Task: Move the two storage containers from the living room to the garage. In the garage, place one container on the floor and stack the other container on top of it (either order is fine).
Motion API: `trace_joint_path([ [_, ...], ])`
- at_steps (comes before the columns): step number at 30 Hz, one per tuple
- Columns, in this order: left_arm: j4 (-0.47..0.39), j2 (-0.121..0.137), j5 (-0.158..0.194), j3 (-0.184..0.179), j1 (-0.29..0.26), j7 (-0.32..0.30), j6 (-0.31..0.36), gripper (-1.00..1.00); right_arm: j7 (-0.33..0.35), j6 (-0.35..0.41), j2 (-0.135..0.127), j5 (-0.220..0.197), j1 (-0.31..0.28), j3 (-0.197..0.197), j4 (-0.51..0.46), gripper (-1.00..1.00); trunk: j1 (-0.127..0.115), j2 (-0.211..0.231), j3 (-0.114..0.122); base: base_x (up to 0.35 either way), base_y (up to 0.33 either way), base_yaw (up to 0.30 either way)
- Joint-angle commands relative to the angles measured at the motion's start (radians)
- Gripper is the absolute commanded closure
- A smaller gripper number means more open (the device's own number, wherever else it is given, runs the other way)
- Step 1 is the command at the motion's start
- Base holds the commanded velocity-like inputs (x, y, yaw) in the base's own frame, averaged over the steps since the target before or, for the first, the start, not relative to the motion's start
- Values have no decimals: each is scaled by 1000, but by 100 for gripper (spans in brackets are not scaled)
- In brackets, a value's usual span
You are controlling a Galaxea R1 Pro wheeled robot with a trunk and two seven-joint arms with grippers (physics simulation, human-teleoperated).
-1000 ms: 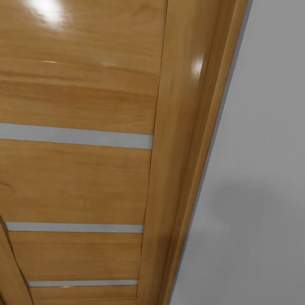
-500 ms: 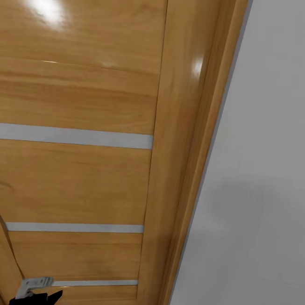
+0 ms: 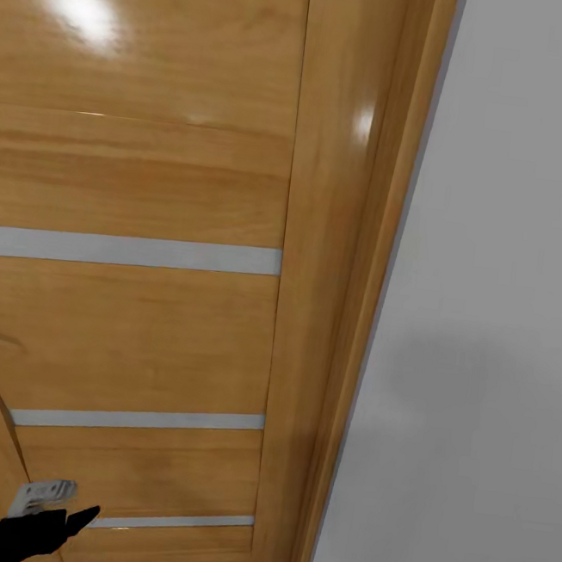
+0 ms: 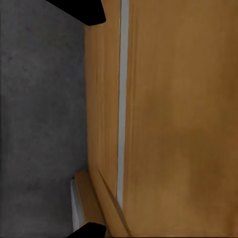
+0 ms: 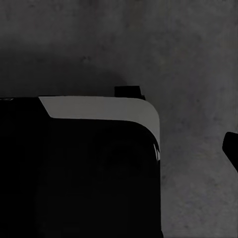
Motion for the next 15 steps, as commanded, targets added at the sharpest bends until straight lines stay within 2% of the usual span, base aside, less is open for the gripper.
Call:
trace_joint_path([
  [1, -2, 13, 19, 3, -27, -8, 18, -100, 0, 0, 0, 0, -1, -4, 0, -100, 0, -1, -1, 0, 0, 0],
  [5, -2, 27, 32, 6, -89, -16, 31, -100, -3, 0, 0, 0, -2, -4, 0, -100, 0, -1, -1, 0, 0, 0],
  [7, -2, 36, 37, 6, -172, -20, 61, -100, -5, 0, 1, 1, -3, -4, 0, -100, 0, -1, -1, 0, 0, 0],
  [10, -3, 48, 38, 7, -237, -21, 88, -100, -7, 0, 1, 2, -3, -4, 0, -100, 0, -1, -1, 0, 0, 0],
  [11, -3, 53, 39, 6, -277, -22, 103, -100, -8, 0, 1, 2, -3, -4, 0, -100, 0, -1, -1, 0, 0, 0],
  [15, -2, 59, 37, 5, -379, -17, 148, -100, -10, 0, 0, 5, -4, -4, 0, -100, 0, -1, -1, 0, 0, 0],
])
